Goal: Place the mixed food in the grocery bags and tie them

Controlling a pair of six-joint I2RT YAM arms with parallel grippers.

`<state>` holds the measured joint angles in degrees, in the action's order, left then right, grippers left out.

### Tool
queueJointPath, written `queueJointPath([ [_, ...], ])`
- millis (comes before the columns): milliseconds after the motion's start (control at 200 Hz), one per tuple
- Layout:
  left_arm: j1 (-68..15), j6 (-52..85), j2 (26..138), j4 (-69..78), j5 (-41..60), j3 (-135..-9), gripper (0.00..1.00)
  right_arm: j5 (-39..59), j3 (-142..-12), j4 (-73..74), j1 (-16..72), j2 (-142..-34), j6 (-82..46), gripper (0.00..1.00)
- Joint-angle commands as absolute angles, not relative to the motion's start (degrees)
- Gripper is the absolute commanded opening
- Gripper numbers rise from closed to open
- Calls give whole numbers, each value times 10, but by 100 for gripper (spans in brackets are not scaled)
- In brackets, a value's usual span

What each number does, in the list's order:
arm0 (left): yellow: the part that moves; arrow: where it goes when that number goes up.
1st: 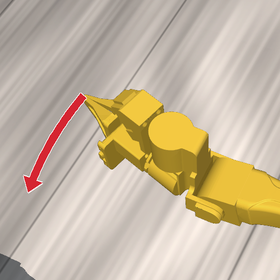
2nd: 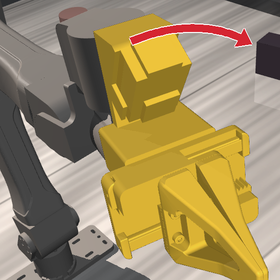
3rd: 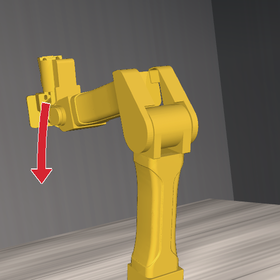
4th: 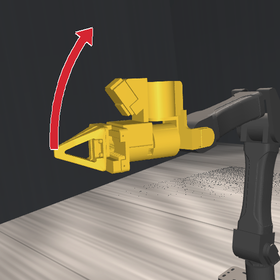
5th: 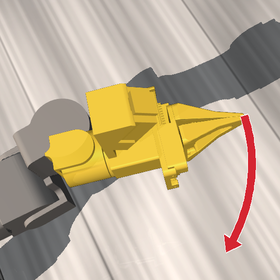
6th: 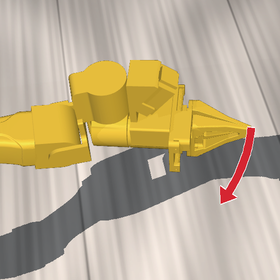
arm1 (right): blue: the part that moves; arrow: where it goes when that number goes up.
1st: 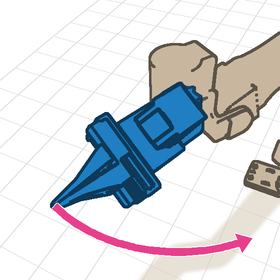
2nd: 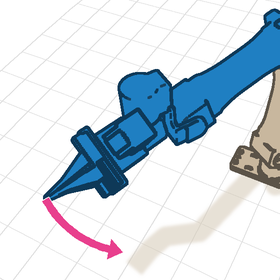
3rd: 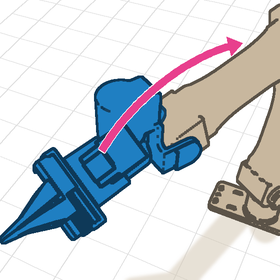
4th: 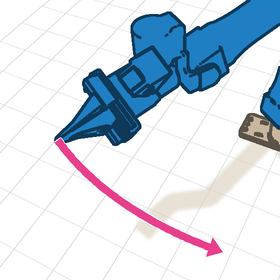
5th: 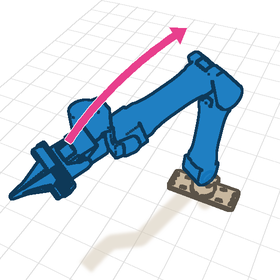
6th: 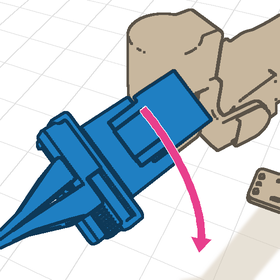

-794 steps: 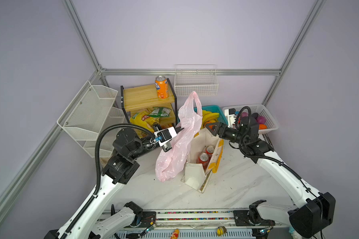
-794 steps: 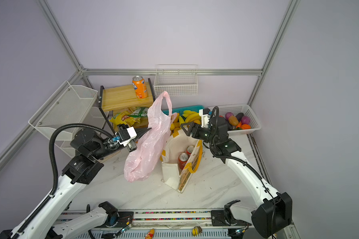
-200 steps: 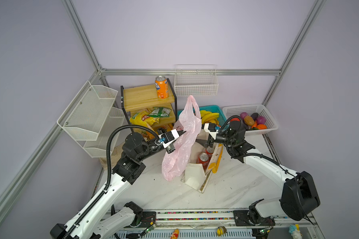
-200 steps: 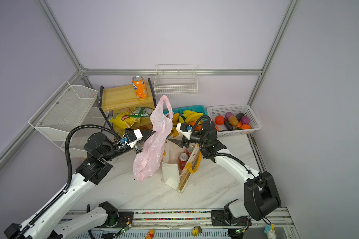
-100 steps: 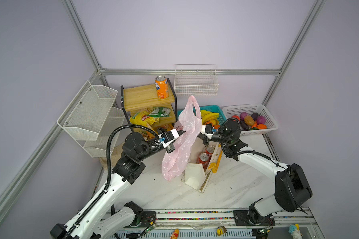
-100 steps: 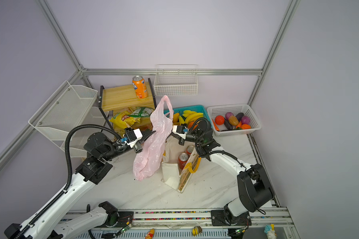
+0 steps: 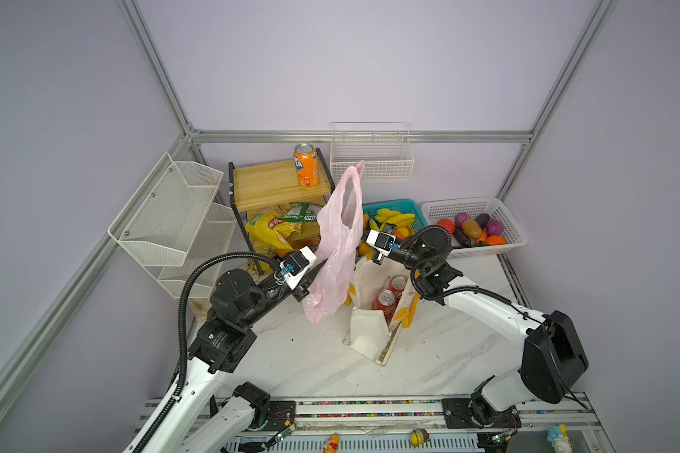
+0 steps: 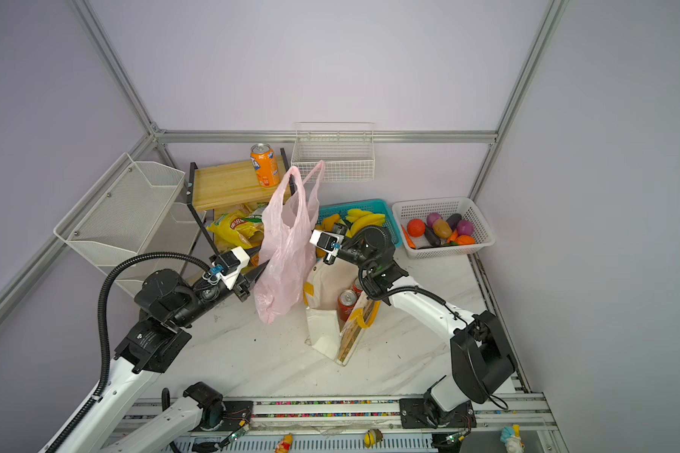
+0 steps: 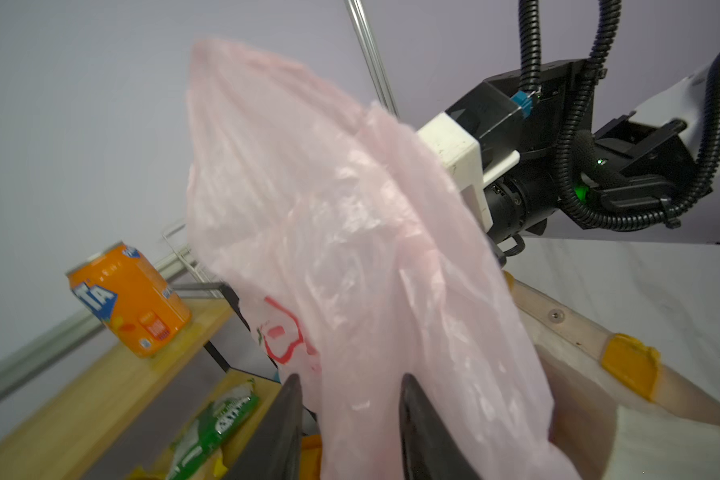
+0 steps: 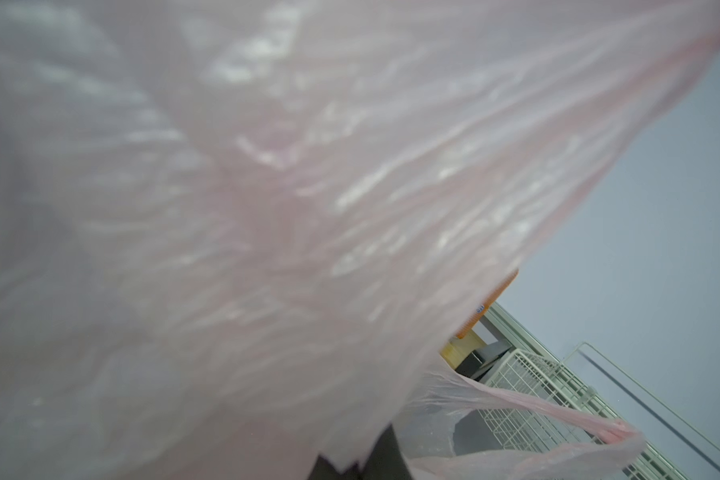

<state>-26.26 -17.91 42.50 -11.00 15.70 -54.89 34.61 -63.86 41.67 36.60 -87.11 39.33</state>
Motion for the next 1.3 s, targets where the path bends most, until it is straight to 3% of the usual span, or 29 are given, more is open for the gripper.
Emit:
queueJointPath([
  [0,-259,-66,380,-195,125,-527,54,284,-610,417,374,-868,482,0],
  [95,-259,6,339,-240,127,-540,74,253,-602,374,387,-863,528,0],
  [190,-259,57,327,-294,102,-584,80,245,-585,377,389,-855,530,0],
  [470,-259,119,375,-347,-82,-674,80,273,-599,462,389,-806,355,0],
  [780,-259,147,464,-395,-101,-794,83,237,-641,278,389,-734,468,0],
  [920,-260,162,447,-390,-146,-763,83,122,-657,320,389,-723,371,0],
  [1055,-260,183,432,-382,-186,-709,83,73,-697,338,388,-701,311,0],
  [1205,-259,222,464,-362,-143,-671,83,-12,-760,279,388,-685,309,0],
  [1295,-261,238,497,-314,-58,-643,82,-73,-789,237,388,-681,334,0],
])
